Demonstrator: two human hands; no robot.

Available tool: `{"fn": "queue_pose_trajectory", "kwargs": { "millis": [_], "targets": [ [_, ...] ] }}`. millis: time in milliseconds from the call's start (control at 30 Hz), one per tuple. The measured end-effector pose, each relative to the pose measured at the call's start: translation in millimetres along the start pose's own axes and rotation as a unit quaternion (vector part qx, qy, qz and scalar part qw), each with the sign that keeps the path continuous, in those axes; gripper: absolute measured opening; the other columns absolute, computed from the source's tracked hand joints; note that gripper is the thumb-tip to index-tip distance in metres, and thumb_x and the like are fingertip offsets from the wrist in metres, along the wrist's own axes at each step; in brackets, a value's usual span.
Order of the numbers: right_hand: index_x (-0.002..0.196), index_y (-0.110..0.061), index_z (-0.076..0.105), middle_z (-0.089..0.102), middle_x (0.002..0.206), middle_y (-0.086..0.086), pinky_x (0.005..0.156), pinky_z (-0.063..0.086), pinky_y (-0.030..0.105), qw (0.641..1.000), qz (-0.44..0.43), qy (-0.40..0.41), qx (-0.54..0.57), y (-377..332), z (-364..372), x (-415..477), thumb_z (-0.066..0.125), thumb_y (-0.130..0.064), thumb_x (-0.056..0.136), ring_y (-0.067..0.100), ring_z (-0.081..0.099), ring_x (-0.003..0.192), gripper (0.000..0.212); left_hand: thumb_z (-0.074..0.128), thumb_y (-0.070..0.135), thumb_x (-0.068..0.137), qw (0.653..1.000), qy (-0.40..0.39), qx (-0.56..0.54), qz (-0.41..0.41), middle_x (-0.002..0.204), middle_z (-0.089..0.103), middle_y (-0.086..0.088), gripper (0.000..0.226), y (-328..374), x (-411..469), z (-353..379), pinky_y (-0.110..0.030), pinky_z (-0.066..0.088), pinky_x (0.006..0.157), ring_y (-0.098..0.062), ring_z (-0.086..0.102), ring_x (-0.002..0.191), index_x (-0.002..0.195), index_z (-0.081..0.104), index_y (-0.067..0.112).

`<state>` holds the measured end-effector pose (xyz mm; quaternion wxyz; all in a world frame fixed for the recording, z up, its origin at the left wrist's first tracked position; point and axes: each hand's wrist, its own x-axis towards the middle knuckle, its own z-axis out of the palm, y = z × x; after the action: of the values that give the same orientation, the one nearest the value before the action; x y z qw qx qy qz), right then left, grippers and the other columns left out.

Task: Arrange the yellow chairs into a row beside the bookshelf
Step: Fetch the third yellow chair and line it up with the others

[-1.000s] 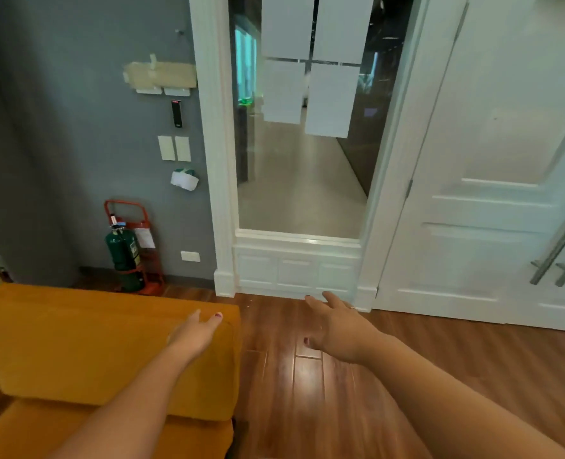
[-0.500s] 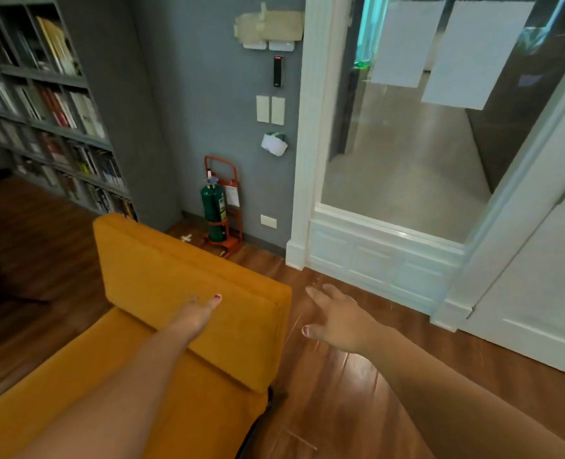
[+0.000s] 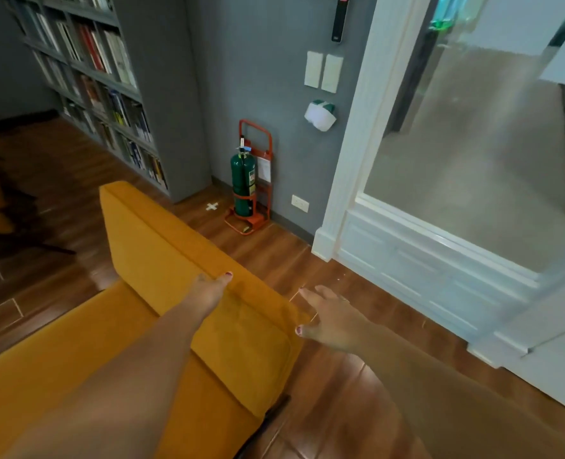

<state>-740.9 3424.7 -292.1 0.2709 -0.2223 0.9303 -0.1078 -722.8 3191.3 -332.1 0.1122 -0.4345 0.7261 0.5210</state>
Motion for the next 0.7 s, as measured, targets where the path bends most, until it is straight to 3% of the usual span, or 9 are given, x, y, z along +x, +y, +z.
{"fn": "queue_pose_trajectory", "kwargs": {
  "millis": [267,467,700],
  "targets": [
    [0.153,-0.031,0.007,0.006,0.161,0.002,0.114,0.027,0.051,0.996,-0.044,-0.074,-0.002,9,13,61,0.056,-0.053,0.089,0.035,0.014,0.146,0.083,0.051,0.045,0.096,0.998,0.046,-0.030,-0.011,0.157,0.023,-0.011,0.076,8,27,15,-0.045,0.029,0.108,-0.035,0.029,0.140,0.153,0.014,0.011],
    [0.154,-0.025,-0.001,0.009,0.161,0.002,0.115,0.026,0.047,0.986,-0.073,-0.143,0.039,16,31,95,0.059,-0.062,0.082,0.031,0.019,0.144,0.101,0.062,0.052,0.087,0.994,0.061,-0.087,-0.039,0.157,0.024,-0.010,0.093,6,53,32,-0.048,0.032,0.112,-0.036,0.031,0.139,0.154,0.009,0.015],
    [0.151,-0.031,-0.013,0.012,0.159,0.000,0.111,0.032,0.045,0.972,-0.089,-0.188,0.104,32,49,119,0.071,-0.067,0.066,0.028,0.026,0.142,0.125,0.078,0.057,0.068,0.980,0.160,-0.004,-0.117,0.160,-0.012,-0.013,0.133,27,64,71,-0.057,0.030,0.108,-0.046,0.019,0.142,0.149,-0.024,0.027]
  ]
}}
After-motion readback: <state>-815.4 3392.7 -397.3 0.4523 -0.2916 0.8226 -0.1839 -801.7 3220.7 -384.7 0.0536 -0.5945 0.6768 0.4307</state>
